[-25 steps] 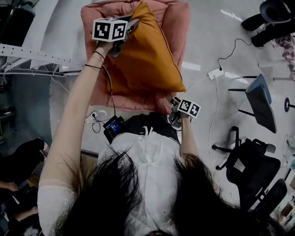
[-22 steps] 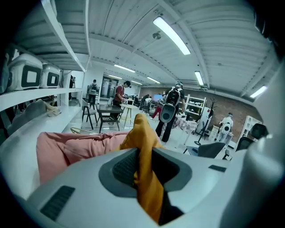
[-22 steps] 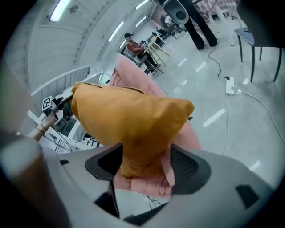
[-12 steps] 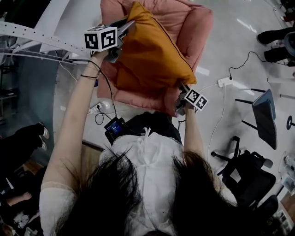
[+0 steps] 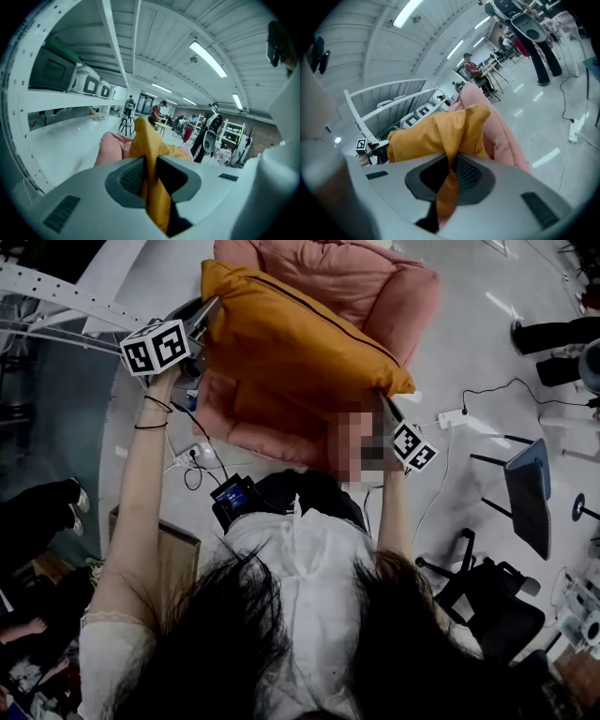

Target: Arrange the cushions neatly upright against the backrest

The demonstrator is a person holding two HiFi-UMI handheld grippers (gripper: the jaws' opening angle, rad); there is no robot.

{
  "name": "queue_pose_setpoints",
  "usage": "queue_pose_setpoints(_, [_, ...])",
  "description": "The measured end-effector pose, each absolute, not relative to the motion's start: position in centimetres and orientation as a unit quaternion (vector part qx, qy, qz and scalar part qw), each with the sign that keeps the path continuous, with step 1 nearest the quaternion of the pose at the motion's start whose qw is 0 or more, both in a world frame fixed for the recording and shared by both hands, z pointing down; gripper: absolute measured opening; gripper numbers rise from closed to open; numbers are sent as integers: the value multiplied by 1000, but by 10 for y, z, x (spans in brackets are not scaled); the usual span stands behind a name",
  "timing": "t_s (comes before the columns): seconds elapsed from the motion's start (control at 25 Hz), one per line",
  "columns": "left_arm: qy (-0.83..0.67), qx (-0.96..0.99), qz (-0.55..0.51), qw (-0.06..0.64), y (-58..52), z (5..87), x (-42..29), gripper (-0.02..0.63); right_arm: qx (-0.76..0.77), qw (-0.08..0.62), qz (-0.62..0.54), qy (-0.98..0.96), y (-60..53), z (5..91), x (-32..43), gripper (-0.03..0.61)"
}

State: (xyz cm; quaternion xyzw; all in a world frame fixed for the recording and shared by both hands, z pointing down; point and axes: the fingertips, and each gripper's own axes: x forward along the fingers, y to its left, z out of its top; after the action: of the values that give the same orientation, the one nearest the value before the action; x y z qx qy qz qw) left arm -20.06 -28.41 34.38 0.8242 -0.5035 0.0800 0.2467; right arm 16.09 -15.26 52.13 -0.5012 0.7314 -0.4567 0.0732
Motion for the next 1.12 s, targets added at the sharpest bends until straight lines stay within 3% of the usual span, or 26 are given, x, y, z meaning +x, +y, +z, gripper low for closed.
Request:
queue_pose_setpoints(0.24, [-557, 775, -12, 297, -276, 362, -248, 84, -489, 31, -383, 783, -195, 476, 160, 48])
queue_pose_setpoints(0.48, [-544, 778, -44, 312, -274, 356, -254, 80, -483, 77, -353, 798, -230, 432, 167, 48])
queue_pose_setpoints(0.64, [-542, 775, -46, 322, -276, 365, -252, 78, -488, 61, -324, 808, -239, 412, 170, 48])
queue_pose_setpoints(1.12, [-466, 787, -60, 400, -339, 439, -272, 75, -570, 55, -346, 743, -245, 434, 148, 48])
